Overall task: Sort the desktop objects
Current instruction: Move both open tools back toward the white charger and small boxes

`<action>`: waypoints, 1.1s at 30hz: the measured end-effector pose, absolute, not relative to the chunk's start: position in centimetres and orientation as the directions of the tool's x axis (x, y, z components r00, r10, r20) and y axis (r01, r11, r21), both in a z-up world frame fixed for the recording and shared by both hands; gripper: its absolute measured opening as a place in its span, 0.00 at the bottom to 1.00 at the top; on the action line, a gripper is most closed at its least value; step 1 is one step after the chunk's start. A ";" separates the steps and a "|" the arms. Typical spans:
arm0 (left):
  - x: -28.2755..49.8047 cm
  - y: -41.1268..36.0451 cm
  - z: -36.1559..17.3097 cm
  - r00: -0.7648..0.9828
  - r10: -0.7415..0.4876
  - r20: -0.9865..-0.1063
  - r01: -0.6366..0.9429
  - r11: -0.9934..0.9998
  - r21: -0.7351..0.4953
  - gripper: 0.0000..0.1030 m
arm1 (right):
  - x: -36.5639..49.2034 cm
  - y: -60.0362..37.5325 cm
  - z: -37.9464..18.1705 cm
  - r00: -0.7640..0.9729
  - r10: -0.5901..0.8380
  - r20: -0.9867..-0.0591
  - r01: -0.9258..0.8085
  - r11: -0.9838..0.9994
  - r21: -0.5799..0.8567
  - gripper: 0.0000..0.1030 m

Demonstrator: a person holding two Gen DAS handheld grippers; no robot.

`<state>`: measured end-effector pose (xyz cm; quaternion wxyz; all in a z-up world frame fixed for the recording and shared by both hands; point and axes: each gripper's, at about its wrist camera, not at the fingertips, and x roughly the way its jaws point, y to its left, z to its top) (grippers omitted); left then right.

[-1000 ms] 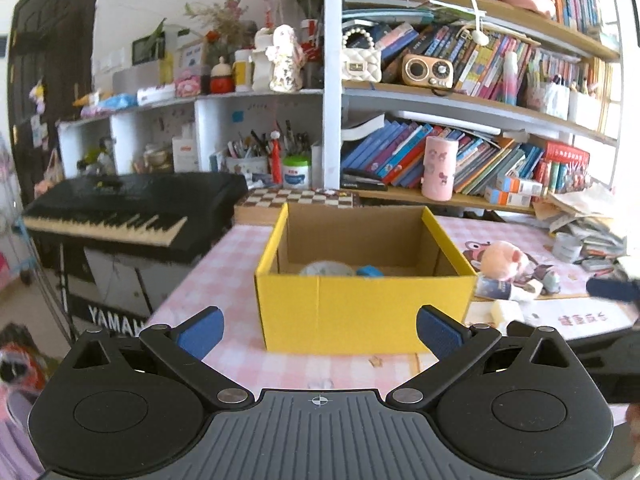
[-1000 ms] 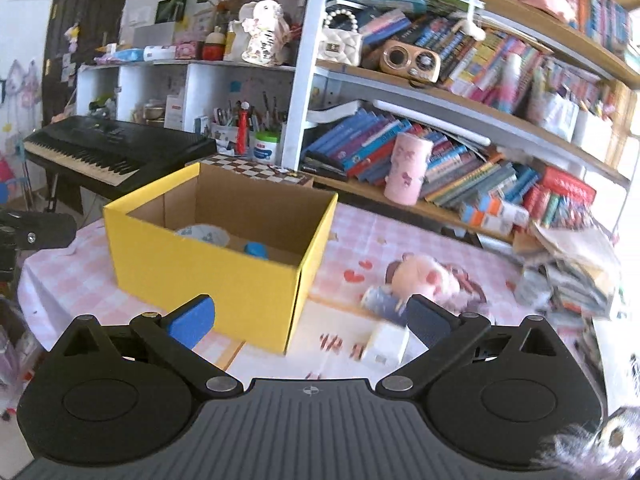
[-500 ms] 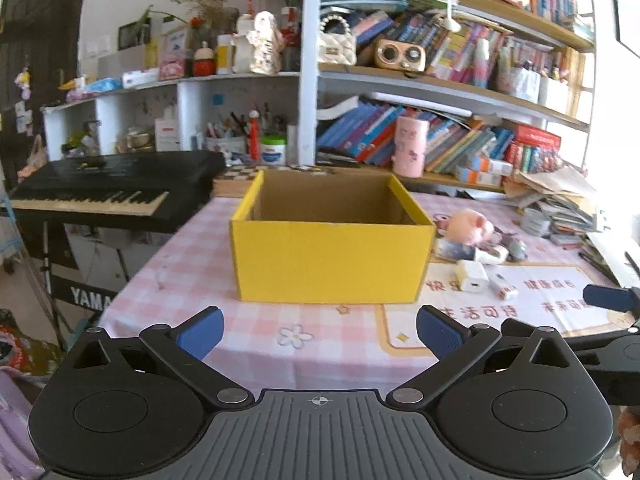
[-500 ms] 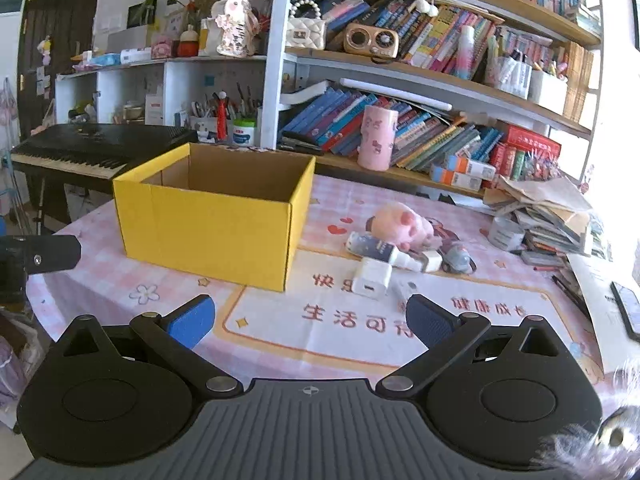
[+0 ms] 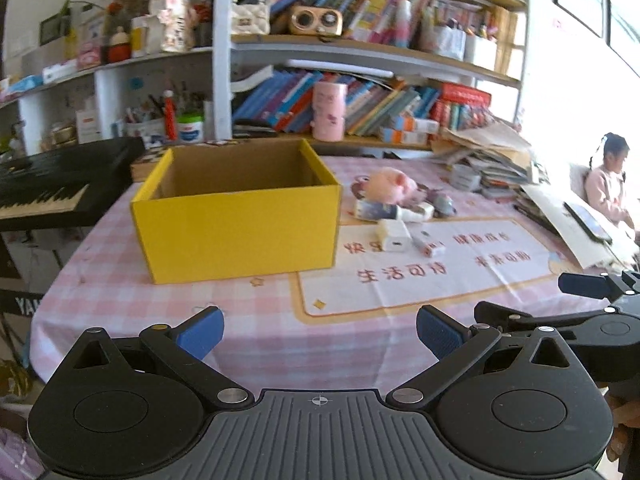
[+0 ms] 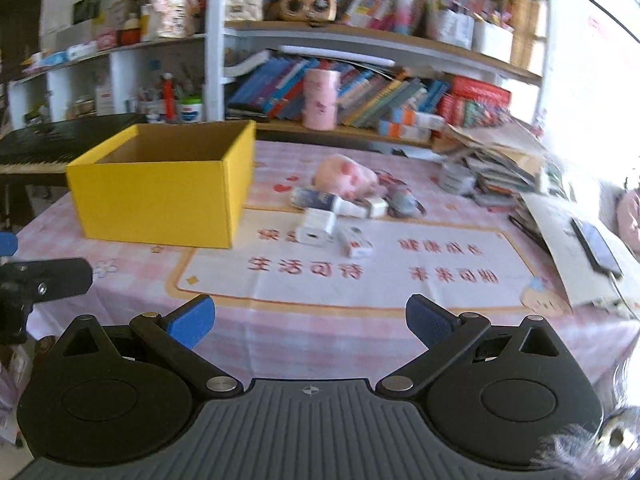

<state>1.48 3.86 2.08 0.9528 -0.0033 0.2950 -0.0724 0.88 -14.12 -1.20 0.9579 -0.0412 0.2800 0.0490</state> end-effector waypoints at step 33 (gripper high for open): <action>8.1 -3.5 0.6 0.737 -0.242 -0.631 0.282 0.959 -0.039 1.00 | 5.5 -20.0 -2.2 0.781 -0.009 -0.624 -0.042 0.997 -0.067 0.99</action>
